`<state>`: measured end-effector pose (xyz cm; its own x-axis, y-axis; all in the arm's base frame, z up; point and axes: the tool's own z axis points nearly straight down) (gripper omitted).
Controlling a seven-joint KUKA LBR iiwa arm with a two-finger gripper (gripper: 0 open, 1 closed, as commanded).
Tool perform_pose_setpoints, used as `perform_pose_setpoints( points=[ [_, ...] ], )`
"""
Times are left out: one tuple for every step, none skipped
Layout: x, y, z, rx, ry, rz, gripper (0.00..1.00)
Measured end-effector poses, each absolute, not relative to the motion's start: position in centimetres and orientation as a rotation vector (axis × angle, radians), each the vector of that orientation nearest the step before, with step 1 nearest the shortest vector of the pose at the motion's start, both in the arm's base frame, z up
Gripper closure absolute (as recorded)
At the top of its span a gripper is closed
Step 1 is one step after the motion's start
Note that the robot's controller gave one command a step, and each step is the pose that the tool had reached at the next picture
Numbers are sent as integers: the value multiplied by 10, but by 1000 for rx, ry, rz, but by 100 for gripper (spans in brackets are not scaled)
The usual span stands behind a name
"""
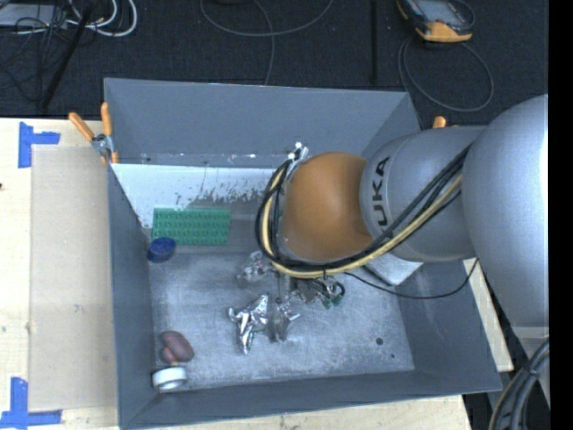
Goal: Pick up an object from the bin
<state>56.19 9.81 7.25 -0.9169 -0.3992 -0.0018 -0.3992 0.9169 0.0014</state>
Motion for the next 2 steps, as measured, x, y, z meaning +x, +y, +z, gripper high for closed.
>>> perform_pose_setpoints(
  points=[
    [541, 117, 73, -694, 3057, -1, 0],
    [542, 117, 74, -687, 3060, 2, 100]
  ],
)
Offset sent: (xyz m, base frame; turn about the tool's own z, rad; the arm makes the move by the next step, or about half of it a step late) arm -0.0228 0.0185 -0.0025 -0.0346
